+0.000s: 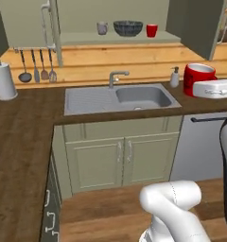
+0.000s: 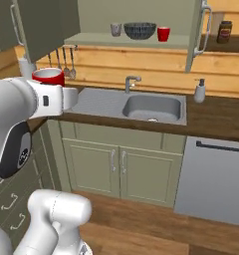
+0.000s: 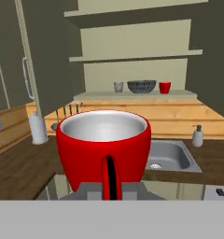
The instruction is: Gather all objects into one cabinet and sort the glasses and bowls to opposite sides.
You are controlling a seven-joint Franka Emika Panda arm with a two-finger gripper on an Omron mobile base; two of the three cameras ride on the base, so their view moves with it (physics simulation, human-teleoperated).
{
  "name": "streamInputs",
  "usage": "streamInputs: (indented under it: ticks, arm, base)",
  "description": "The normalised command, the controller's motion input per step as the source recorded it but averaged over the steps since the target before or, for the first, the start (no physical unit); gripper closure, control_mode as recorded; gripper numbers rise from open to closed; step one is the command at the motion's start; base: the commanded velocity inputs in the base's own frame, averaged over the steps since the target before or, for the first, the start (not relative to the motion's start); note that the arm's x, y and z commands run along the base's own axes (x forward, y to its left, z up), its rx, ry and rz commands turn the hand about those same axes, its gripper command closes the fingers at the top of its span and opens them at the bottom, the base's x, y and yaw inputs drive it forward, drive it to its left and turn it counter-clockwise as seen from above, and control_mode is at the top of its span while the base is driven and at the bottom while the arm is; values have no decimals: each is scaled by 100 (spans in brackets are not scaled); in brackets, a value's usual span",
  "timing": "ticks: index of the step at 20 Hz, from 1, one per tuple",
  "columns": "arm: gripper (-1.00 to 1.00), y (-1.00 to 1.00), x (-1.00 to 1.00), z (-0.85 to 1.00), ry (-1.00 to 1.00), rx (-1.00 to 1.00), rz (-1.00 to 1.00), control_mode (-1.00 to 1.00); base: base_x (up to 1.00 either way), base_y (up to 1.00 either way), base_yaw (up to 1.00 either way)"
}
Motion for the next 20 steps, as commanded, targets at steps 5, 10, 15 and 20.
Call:
streamInputs:
  ticks: [5, 10, 15, 20]
  arm:
    - [100, 0, 0, 0, 0, 0, 0, 100]
    - [100, 0, 0, 0, 0, 0, 0, 100]
    - [100, 0, 0, 0, 0, 0, 0, 100]
    - [100, 0, 0, 0, 0, 0, 0, 100]
  base:
    - [71, 46, -15]
    - [74, 33, -13]
    - [64, 27, -13]
    - [32, 49, -8]
